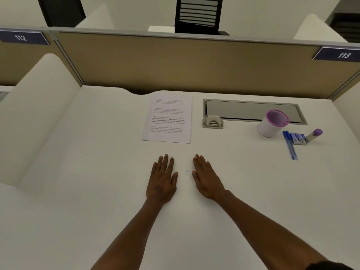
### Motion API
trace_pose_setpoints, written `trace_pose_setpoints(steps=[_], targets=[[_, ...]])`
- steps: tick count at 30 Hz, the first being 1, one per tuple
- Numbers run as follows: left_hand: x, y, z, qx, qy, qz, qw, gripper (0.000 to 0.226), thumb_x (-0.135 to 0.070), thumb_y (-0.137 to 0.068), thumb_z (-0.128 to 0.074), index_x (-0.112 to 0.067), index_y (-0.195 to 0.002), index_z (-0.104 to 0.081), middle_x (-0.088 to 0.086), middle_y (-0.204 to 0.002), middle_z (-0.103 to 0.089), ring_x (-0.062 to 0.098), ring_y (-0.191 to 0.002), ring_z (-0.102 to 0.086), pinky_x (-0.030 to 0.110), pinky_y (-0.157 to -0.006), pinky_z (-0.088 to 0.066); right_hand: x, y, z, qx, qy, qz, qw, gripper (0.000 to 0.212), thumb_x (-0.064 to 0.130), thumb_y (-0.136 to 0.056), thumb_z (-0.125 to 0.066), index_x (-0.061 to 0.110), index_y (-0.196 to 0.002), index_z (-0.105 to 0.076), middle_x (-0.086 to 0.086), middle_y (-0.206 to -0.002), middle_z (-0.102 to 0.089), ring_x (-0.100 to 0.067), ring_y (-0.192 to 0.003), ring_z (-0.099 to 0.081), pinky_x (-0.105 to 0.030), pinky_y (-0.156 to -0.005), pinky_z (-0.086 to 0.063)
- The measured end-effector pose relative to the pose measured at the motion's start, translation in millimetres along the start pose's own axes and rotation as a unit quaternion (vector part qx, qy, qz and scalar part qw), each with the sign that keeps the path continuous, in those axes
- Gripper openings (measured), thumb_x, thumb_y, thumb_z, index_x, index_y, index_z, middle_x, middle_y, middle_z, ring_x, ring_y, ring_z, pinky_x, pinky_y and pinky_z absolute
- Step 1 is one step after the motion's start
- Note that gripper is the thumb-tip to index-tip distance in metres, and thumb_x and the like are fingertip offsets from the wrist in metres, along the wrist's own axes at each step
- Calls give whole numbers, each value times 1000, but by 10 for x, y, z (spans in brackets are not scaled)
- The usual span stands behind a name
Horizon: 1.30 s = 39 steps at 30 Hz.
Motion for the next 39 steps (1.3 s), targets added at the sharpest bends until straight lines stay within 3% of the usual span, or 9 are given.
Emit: trace_pose_setpoints(steps=[5, 9, 14, 17, 21, 25, 27, 32, 39], targets=[[6, -10, -9, -8, -2, 1, 1000, 61, -45, -104, -24, -23, -160, -10, -1, -168, -2, 15, -155, 6, 38, -127, -4, 65, 356, -137, -6, -13, 71, 997, 59, 40, -104, -27, 18, -155, -8, 8, -161, -1, 0, -147, 7, -29, -123, -4], [9, -12, -19, -9, -10, 2, 1000, 61, -45, -104, -23, -23, -160, -9, 0, -168, -2, 16, -155, 6, 38, -127, -4, 85, 334, -77, -42, -39, 50, 997, 70, 52, -98, -38, 19, -155, -12, 6, -161, -10, -4, -149, -5, -24, -120, -10], [-4, -1, -2, -10, -7, -2, 1000, 61, -44, -105, -26, -22, -159, -14, 1, -168, -6, 16, -155, 2, 39, -127, -6, 245, 12, -124, -20, 10, 69, 997, 60, 39, -103, -31, 13, -154, -15, -2, -162, -10, -13, -150, -1, -35, -123, -8], [0, 10, -3, -4, -2, 1, 1000, 61, -44, -104, -25, -23, -160, -12, 0, -168, -4, 15, -155, 4, 40, -127, -7, 221, 86, -146, -25, 43, 95, 994, 52, 31, -105, -28, 13, -153, -22, -2, -161, -17, -11, -149, -5, -32, -123, -8], [3, 7, -1, -5, 1, 5, 1000, 61, -45, -104, -24, -23, -160, -11, -1, -168, -2, 15, -155, 6, 37, -127, -3, 75, 390, -113, -17, 61, 151, 986, 50, 31, -104, -29, 15, -151, -29, 1, -159, -25, -9, -148, -16, -30, -121, -17], [-1, 2, -5, -12, 6, 7, 1000, 61, -44, -104, -25, -23, -160, -13, -1, -168, -4, 14, -155, 6, 36, -126, 0, -175, 490, 80, -118, -59, -1, 991, 47, 30, -101, -43, 16, -146, -41, 1, -152, -40, -11, -141, -35, -23, -116, -27], [1, 5, -5, -15, 4, 6, 1000, 61, -44, -104, -26, -23, -159, -13, -1, -168, -4, 15, -155, 5, 36, -126, 0, -206, 467, 81, -126, -78, -55, 987, 49, 26, -101, -45, 12, -147, -38, -3, -155, -35, -13, -145, -29, -25, -118, -23], [-11, 7, 5, -19, 7, 4, 1000, 61, -43, -104, -29, -22, -159, -15, 0, -168, -7, 16, -155, 1, 37, -127, -3, -17, 399, -152, -63, -29, -40, 997, 60, 33, -104, -32, 8, -153, -9, -5, -163, -3, -14, -150, 6, -32, -122, 3], [-14, 6, 12, -11, 1, 6, 1000, 61, -43, -104, -27, -22, -160, -13, 0, -168, -6, 16, -155, 3, 36, -127, -2, 191, 416, -306, -39, -1, 16, 999, 62, 42, -103, -25, 13, -154, -7, 0, -162, -1, -9, -149, 7, -31, -122, -1]])
Point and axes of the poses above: each hand's wrist, its own y-axis away from the middle knuckle, its own z-axis out of the back of the hand, x = y × z, the point moved 4 cm from there along -y, towards the middle knuckle
